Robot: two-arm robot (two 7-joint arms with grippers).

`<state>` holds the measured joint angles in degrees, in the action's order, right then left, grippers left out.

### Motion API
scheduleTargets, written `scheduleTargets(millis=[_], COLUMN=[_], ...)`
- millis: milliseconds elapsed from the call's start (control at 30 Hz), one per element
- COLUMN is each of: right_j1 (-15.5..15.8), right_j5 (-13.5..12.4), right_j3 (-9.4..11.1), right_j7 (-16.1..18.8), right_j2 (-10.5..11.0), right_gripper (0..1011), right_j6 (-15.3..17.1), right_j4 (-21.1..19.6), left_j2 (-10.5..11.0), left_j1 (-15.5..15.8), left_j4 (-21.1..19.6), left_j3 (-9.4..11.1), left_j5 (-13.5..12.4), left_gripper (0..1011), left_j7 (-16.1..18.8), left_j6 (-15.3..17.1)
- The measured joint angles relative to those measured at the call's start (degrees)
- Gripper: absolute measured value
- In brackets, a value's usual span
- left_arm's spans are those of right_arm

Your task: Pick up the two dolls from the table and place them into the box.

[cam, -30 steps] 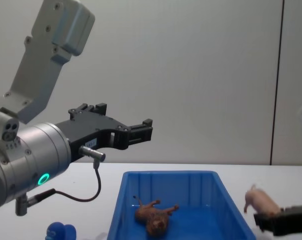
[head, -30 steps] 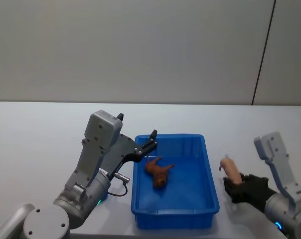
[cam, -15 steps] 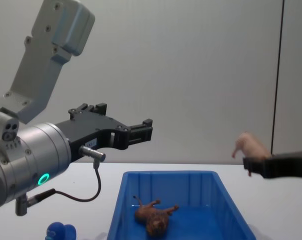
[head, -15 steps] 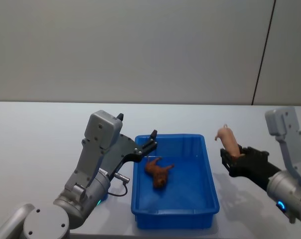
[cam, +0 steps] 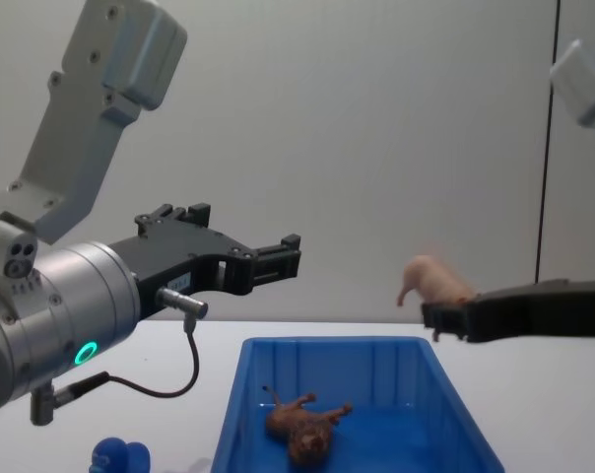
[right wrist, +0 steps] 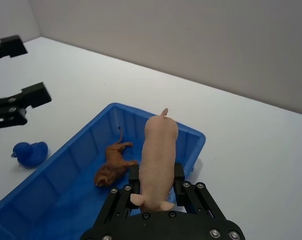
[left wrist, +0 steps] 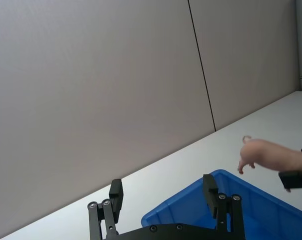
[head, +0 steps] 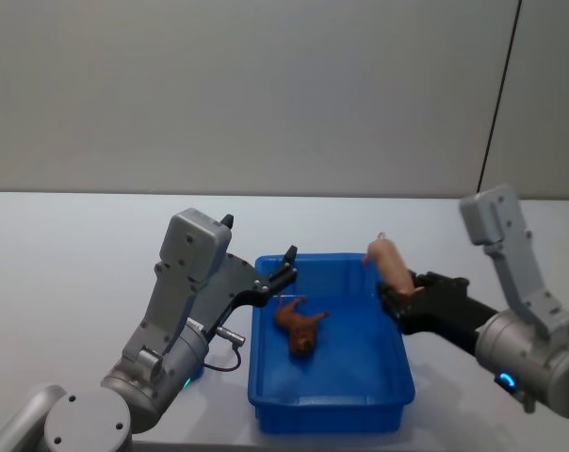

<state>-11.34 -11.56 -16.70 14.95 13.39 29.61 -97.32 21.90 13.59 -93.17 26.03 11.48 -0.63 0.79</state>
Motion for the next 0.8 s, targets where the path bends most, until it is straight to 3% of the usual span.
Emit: scheduleTargets(millis=[100,400,633,800], right_j1=[0.0,0.6,1.6,2.5], right_j5=[1.1,3.6,4.2,3.6], right_j3=[-0.8,-2.4,-2.8,-2.0], right_j7=[0.9,2.3,2.3,1.9], right_j2=[-0.2,-0.5,0.0,1.3], right_gripper=[393,677,899,1001], right_j6=[0.4,0.4,-2.2,-5.4], right_j4=[0.3,0.7,0.8,0.8], left_j2=[0.0,0.0,0.0,0.0], left_j1=[0.0,0.0,0.0,0.0], left_j4=[0.0,0.0,0.0,0.0], left_j3=[0.0,0.0,0.0,0.0], left_j5=[0.0,0.0,0.0,0.0], left_gripper=[1001,1001,1001,1001], left_j7=[0.0,0.0,0.0,0.0], left_j6=[0.0,0.0,0.0,0.0])
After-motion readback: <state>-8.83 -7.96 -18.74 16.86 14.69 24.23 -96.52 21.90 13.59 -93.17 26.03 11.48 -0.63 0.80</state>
